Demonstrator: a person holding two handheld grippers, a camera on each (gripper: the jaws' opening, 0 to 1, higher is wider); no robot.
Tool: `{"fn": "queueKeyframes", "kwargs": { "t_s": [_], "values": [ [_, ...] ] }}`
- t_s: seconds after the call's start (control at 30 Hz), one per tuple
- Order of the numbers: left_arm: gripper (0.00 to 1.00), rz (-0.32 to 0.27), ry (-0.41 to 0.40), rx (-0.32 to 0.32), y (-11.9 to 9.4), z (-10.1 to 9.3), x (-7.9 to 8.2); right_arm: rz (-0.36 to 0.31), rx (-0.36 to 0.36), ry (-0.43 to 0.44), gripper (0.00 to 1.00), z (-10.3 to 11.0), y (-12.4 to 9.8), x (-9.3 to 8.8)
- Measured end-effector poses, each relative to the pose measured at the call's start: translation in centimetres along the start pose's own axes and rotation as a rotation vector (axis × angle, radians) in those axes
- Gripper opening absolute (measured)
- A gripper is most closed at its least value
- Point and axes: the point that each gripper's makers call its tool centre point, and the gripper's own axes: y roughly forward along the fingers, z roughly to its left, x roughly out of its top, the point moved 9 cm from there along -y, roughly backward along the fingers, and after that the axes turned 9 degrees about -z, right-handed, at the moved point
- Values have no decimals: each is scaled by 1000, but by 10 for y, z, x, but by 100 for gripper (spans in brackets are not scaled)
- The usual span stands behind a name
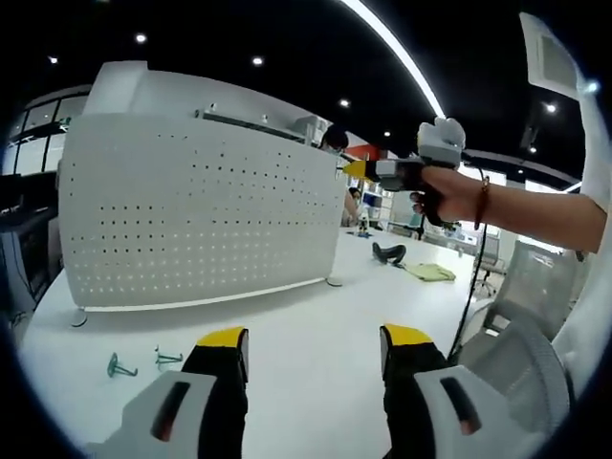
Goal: Insert the hook assembly into the mounting plate slot until the hook locks in place.
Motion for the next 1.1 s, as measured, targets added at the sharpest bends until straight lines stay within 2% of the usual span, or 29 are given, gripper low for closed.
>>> {"fn": "queueKeyframes", "kwargs": {
  "t_s": [0.47,0.73,1.1],
  "values": [
    [59,-14,-8,2,-4,-1,1,-21,-11,9,1,3,34,7],
    [59,-12,-9,3,-3,2,1,-32,-29,-2,1,-1,45,13],
    [60,-39,-8,12,-3,5,7,-34,-60,-10,1,-14,67,15]
  ]
}}
